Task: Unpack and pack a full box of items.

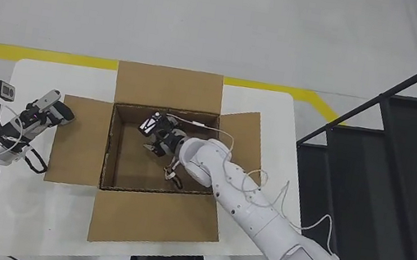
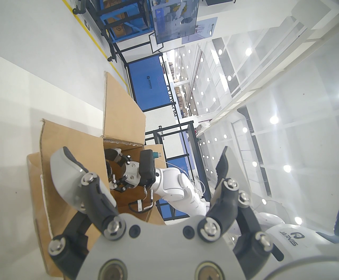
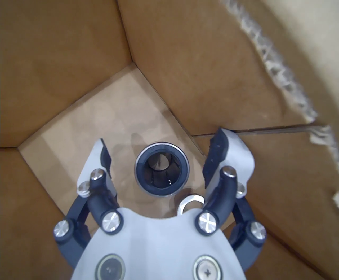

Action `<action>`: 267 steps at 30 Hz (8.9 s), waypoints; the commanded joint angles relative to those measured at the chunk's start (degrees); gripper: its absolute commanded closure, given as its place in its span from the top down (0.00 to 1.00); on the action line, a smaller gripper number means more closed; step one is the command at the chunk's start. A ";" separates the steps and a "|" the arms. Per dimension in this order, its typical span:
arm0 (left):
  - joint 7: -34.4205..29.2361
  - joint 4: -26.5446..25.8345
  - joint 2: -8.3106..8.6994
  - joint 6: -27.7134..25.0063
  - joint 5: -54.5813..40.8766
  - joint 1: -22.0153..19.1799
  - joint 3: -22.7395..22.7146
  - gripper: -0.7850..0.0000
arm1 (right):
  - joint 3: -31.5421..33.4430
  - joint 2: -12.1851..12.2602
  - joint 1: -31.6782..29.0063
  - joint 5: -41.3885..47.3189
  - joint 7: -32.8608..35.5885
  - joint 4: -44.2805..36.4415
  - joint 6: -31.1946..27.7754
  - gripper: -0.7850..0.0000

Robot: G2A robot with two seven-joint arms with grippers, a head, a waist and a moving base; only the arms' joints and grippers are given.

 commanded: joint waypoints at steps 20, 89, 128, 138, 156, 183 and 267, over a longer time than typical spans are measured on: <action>0.00 0.00 0.00 0.00 0.00 0.00 0.00 1.00 | 22.09 6.31 -23.86 40.37 11.81 -36.29 -13.55 1.00; -7.07 2.87 3.61 -1.32 5.50 -3.01 0.07 1.00 | 52.15 12.16 -45.34 82.27 26.92 -43.71 9.59 1.00; -24.51 11.49 1.19 -0.71 -2.01 -19.62 27.37 1.00 | 30.27 13.37 -35.97 75.41 25.30 -38.44 10.82 1.00; -22.68 9.51 1.47 -3.03 -4.77 -18.32 26.82 1.00 | 27.52 13.81 -34.52 74.16 25.90 -37.49 11.62 1.00; -26.90 6.56 4.22 0.39 -17.32 -13.98 12.62 1.00 | 48.12 17.72 -43.97 83.04 39.68 -48.66 21.65 1.00; -22.30 1.39 6.14 0.23 -16.18 -7.68 3.64 1.00 | 38.67 18.72 -49.34 101.67 43.12 -47.01 20.07 1.00; -19.46 -5.06 10.25 -9.96 0.95 -2.97 17.36 1.00 | 19.80 13.21 0.99 88.10 7.70 2.68 -5.35 1.00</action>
